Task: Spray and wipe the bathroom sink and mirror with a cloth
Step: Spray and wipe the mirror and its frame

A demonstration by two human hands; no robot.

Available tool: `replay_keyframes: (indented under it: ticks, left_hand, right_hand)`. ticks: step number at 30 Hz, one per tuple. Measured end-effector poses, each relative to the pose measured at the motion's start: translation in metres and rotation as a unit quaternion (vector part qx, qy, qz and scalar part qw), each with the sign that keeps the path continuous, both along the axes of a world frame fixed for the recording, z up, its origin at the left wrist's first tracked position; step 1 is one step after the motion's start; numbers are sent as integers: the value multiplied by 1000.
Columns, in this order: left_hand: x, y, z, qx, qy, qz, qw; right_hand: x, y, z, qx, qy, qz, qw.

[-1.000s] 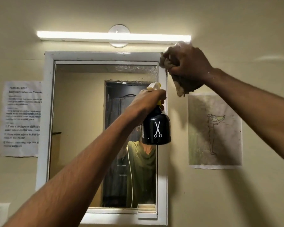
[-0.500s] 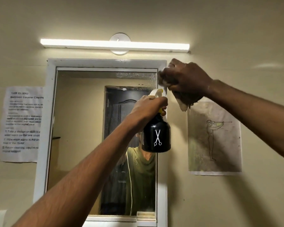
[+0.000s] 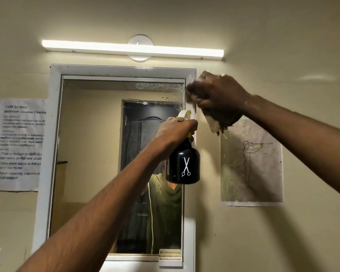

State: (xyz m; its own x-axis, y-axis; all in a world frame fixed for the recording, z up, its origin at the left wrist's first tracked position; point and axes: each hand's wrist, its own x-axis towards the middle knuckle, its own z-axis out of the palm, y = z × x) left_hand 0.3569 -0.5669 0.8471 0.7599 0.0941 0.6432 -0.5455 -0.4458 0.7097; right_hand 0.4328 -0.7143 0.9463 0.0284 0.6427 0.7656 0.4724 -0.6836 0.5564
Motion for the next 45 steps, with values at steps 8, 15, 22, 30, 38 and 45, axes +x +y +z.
replay_keyframes:
  ticks: [8,15,22,30,38,45]
  left_hand:
    - [-2,1,-6,5,1,-16,1000]
    - [-3,3,-21,6,15,-33,999]
    - [3,8,-29,-15,22,-28,999]
    - [-1,7,-30,-9,29,-20,999]
    - [1,7,-29,35,13,21,999]
    - [-6,2,-35,8,16,13,1000]
  right_hand:
    - [-1,3,7,36,-9,0,999]
    - [-6,6,6,14,-1,-4,1000]
    - [-3,0,-32,-33,6,1,999]
    - [-9,12,13,56,18,7,998]
    - [1,9,-40,8,27,34,999]
    - [-10,17,2,99,40,9,994]
